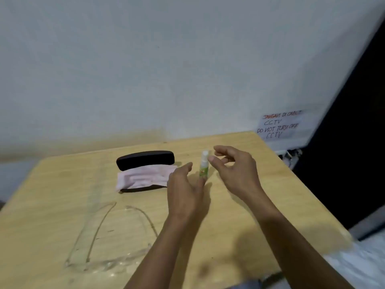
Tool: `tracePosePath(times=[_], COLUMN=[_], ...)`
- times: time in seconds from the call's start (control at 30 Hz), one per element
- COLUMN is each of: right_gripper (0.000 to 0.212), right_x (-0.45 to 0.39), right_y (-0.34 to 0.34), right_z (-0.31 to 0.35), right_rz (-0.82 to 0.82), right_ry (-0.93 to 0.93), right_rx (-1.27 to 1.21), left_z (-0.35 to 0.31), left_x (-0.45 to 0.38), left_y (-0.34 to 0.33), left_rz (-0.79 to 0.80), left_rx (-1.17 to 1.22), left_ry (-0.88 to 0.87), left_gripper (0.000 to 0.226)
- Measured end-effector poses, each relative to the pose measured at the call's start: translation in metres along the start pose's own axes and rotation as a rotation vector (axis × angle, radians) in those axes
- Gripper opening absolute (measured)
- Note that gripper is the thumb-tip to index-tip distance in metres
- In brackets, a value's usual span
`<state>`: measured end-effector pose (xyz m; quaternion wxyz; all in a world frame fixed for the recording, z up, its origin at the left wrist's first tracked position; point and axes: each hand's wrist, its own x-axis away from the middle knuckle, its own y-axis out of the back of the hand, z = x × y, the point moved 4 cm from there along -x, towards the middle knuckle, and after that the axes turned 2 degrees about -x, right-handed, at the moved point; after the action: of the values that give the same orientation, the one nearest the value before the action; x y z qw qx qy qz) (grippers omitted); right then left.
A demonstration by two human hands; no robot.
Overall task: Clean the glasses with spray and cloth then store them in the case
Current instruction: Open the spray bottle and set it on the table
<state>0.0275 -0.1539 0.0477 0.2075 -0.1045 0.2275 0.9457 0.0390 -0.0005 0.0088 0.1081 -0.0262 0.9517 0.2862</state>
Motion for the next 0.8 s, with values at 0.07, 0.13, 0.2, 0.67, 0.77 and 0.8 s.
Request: tracePosePath(times=[0.07, 0.13, 0.2, 0.67, 0.77, 0.8], right_gripper=[0.04, 0.04, 0.035, 0.016, 0.011, 0.01], right_x=[-0.006, -0.008, -0.012, 0.01, 0.023, 0.027], right_y=[-0.005, -0.01, -0.014, -0.013, -0.01, -0.008], right_z=[-0.002, -0.005, -0.009, -0.001, 0.006, 0.009], right_rz=[0.024, 0.059, 0.066, 0.086, 0.076, 0.074], right_ry=[-0.015, -0.011, -0.011, 0.013, 0.048, 0.057], right_rx=[0.01, -0.008, -0.026, -0.193, -0.199, -0.191], left_z=[0.0, -0.003, -0.006, -0.009, -0.012, -0.013], left_x=[-0.008, -0.012, -0.014, 0.01, 0.022, 0.026], left_y=[-0.01, -0.015, -0.019, -0.002, 0.007, 0.01], left_rz=[0.012, 0.014, -0.018, -0.094, -0.111, -0.111], left_rx=[0.011, -0.002, 0.01, -0.026, -0.04, -0.049], left_ry=[-0.005, -0.011, -0.016, -0.065, -0.112, -0.127], left_gripper=[0.057, 0.053, 0.04, 0.024, 0.024, 0.024])
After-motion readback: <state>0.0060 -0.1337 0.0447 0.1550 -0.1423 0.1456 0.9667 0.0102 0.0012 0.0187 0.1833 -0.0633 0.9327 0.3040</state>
